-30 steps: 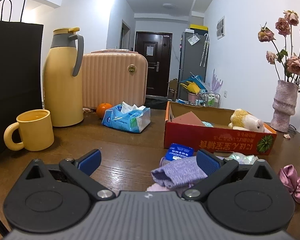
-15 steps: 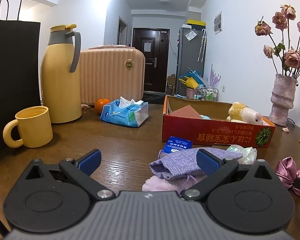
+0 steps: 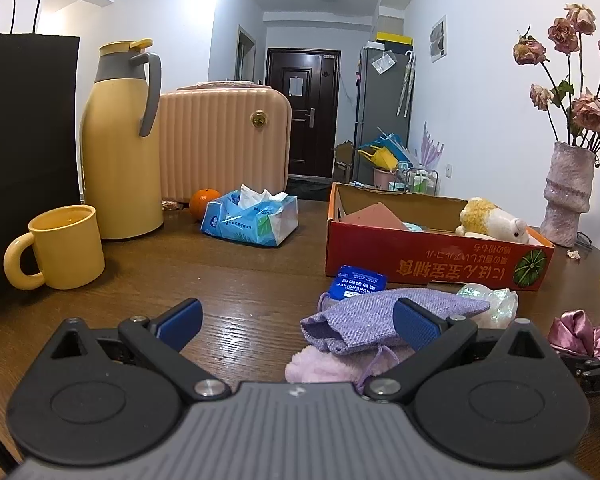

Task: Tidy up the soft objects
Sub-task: 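Grasp the pink satin bow with the right gripper and lift it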

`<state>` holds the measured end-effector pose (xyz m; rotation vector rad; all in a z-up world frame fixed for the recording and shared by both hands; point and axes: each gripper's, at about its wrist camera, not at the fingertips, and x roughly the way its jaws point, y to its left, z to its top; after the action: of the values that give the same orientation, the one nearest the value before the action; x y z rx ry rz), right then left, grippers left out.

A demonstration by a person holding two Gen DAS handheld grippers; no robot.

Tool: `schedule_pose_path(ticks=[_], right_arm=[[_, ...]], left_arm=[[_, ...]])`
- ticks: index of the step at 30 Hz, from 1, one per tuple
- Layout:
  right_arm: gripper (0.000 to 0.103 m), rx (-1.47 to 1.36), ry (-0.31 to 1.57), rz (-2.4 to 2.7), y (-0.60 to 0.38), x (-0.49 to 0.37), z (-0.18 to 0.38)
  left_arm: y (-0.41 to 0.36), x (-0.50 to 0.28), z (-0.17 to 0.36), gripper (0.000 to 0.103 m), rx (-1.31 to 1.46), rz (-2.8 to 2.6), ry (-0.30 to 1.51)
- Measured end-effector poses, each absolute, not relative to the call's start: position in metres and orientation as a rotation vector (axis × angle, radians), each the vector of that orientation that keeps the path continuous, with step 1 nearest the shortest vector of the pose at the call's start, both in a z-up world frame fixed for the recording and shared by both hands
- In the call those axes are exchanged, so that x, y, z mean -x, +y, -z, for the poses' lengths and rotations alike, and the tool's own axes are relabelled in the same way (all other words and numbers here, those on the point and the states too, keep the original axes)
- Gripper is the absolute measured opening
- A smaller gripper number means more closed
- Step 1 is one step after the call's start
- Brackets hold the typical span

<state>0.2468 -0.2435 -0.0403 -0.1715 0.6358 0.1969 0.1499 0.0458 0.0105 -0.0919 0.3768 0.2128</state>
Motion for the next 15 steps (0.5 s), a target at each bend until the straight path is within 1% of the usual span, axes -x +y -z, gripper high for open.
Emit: schedule_pose_path(ticks=[3, 6, 11, 14, 15], right_arm=[[0.101, 0.157, 0.650, -0.210, -0.2445, -0.2509, 0.0415], [0.096, 0.148, 0.657, -0.221, -0.2457, -0.2520, 0.0419], [0.092, 0.138, 0.662, -0.232, -0.2470, -0.2522, 0.0422], [0.084, 0.127, 0.661, -0.246, -0.2479, -0.2516, 0.0416], [0.080, 0.123, 0.660, -0.254, -0.2483, -0.2511, 0.0414]], left_arm=[[0.0461, -0.1503, -0.0100, 0.103, 0.092, -0.213, 0.382], [0.0459, -0.1520, -0.0094, 0.103, 0.092, -0.212, 0.389], [0.0457, -0.1531, -0.0084, 0.103, 0.091, -0.213, 0.396], [0.0458, -0.1535, -0.0078, 0.103, 0.090, -0.214, 0.399], [0.0456, -0.1540, -0.0077, 0.103, 0.089, -0.215, 0.400]])
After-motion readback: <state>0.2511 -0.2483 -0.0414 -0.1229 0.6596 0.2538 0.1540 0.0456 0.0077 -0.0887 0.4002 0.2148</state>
